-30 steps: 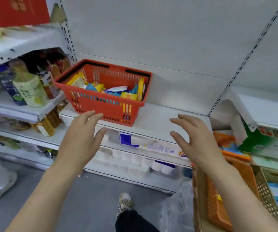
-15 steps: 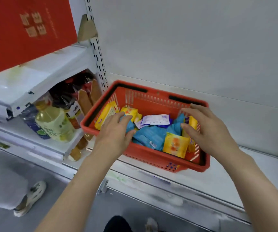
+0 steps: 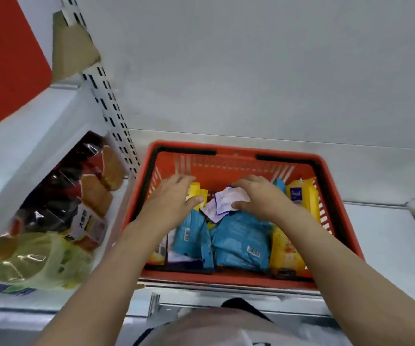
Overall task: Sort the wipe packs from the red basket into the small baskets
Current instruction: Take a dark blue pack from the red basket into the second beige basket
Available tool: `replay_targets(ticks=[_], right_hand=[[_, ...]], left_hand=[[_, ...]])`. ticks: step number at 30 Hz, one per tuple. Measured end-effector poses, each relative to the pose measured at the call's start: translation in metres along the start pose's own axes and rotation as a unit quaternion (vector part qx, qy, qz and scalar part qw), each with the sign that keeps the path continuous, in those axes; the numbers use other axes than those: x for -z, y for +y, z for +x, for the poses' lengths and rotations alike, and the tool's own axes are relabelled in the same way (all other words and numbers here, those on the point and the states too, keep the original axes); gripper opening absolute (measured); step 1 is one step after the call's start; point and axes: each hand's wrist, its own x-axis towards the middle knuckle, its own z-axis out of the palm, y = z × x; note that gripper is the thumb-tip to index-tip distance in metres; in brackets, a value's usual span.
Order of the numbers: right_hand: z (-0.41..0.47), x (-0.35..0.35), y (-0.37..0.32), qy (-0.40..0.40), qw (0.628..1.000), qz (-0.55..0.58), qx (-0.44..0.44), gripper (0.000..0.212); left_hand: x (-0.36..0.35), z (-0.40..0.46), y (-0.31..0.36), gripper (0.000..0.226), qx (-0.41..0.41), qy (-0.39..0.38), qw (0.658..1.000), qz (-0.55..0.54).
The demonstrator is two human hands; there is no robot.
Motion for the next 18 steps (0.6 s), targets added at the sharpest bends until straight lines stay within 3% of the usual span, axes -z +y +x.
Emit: replay_targets(ticks=[2, 4, 8, 11, 14, 16, 18], right_hand=[[0.017, -0.005, 0.002, -0.09, 0.995, -0.038, -0.005, 0.067], [0.027, -0.01, 0.005, -0.114, 0.992, -0.057, -0.002, 0.064], [0.027, 0.003, 0.019, 0.03, 0.998, -0.05, -0.036, 0.025], [0.012, 0.021, 0.032, 0.115, 0.99, 0.035, -0.081, 0.026], [-0.007, 0.027, 0.045, 0.135, 0.973, 0.13, -0.135, 0.028], [-0.019, 0.025, 0.049, 0.144, 0.95, 0.224, -0.166, 0.028], [-0.032, 0.022, 0.05, 0.154, 0.909, 0.336, -0.19, 0.028]], left_hand=[[0.0, 0.008, -0.001, 0.061, -0.009, -0.02, 1.0, -0.004], [-0.001, 0.013, -0.002, 0.065, -0.009, -0.037, 0.999, -0.011], [-0.007, 0.027, 0.003, 0.074, -0.017, -0.084, 0.995, -0.042], [-0.015, 0.048, 0.009, 0.08, -0.033, -0.139, 0.989, -0.028], [-0.028, 0.069, 0.018, 0.077, -0.042, -0.19, 0.981, -0.002], [-0.042, 0.079, 0.028, 0.072, -0.038, -0.215, 0.976, -0.01], [-0.058, 0.084, 0.037, 0.081, -0.011, -0.245, 0.969, -0.025]])
